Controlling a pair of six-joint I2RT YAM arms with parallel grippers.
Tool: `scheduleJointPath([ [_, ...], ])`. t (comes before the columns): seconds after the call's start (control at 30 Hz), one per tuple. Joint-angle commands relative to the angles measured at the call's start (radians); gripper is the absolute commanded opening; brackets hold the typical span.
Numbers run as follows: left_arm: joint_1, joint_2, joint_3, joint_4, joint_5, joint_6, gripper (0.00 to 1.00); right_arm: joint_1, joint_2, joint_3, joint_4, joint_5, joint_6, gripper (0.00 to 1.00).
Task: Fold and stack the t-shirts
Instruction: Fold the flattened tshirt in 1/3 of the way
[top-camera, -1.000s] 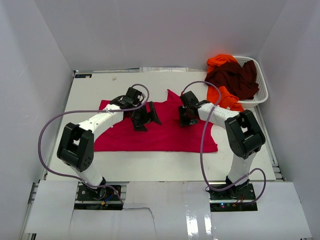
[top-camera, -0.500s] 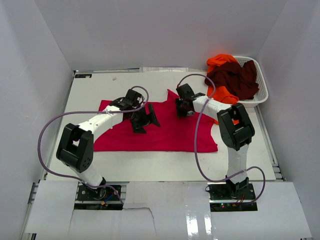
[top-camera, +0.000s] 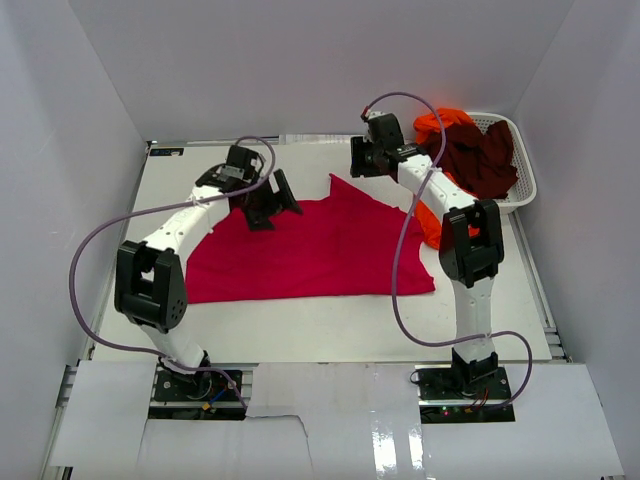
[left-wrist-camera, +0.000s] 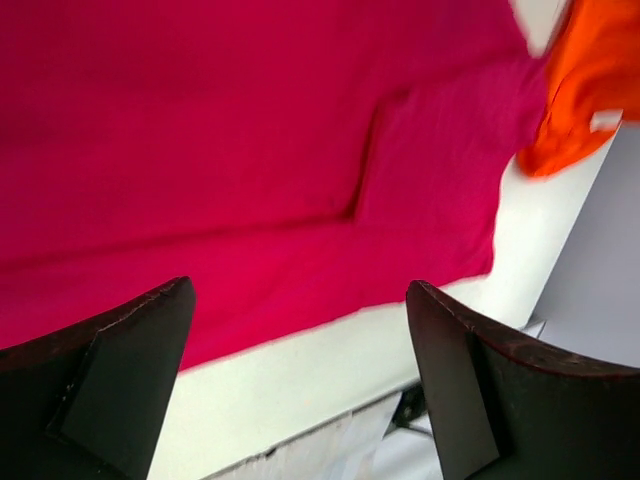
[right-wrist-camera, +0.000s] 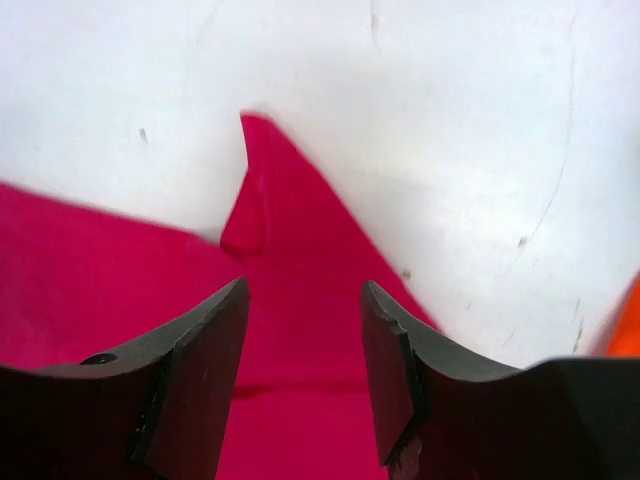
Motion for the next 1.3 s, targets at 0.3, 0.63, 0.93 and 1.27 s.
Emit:
scheduleJointPath([
  [0.3,0.022,0.382,0.391,-0.013,0.022,0.070,0.96,-0.111,0.287,0.229,0.001,-0.272,-0.003,0.55],
  [0.63,0.018,0.377,0.373,-0.025,-0.028,0.087,0.97,-0.132,0.312,0.156,0.006,-0.429,0.003,0.52],
  [0.93,0.018,0.364,0.351,-0.026,-0.036,0.084,0.97,-0.128,0.282,0.053,0.006,-0.472,-0.021,0.29],
  [1.27,0.018,0.341,0.322,-0.028,-0.050,0.093,0.97,-0.125,0.169,0.024,0.078,-0.464,-0.075,0.08],
])
